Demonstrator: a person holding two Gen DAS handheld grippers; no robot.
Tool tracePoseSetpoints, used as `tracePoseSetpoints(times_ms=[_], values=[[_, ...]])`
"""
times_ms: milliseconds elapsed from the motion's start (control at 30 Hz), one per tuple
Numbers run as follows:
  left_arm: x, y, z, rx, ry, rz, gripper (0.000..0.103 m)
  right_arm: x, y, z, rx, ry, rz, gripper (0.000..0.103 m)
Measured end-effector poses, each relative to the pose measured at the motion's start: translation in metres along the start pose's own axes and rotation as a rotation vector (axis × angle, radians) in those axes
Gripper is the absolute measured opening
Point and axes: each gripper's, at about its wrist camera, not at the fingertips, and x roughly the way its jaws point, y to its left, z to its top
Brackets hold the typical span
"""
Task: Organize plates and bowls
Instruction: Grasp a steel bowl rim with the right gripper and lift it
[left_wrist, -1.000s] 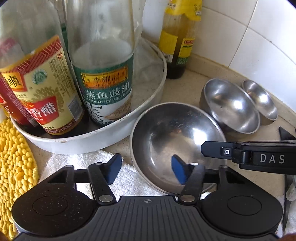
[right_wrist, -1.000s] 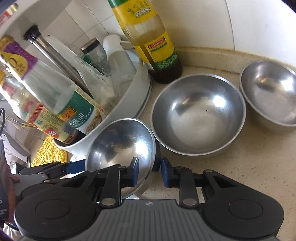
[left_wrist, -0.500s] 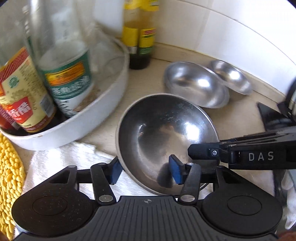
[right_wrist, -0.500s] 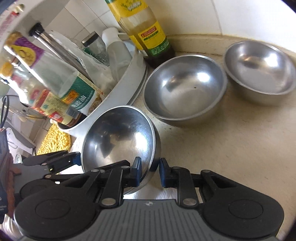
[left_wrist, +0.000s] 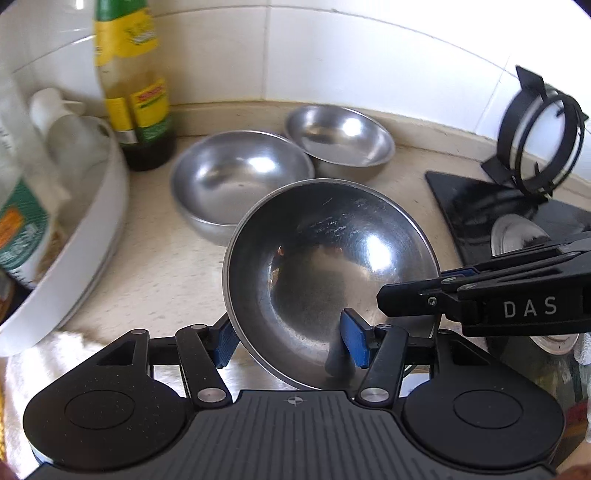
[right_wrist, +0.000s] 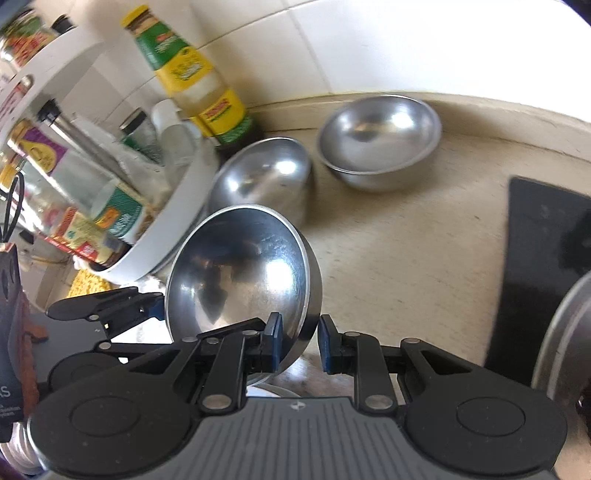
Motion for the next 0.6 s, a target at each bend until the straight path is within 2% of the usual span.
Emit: tracePoseSetpoints(times_ms=[300,367,433,600], values=[[0.026,-0.018,0.009,0.058,0.035,-0.029,0.066,0.002,-0.026,-0.001,0.048,0.013,-0.044,0.024],[0.029,-0.018,0.008,0.060,0.043,-0.030,0.067,0.004,-0.029,-0.002,0.054,0.017,-0.056,0.027],[0.027,-0.017,0.008,0.064,0.035,-0.026,0.074,0.003,-0.033,-0.002,0.061,0.023,-0.062,0.027],[0.011,-0.010,0.015,0.065,-0.011,-0.008,0.075,-0.008,-0.042,0.001,0.069,0.003,-0.068,0.027]])
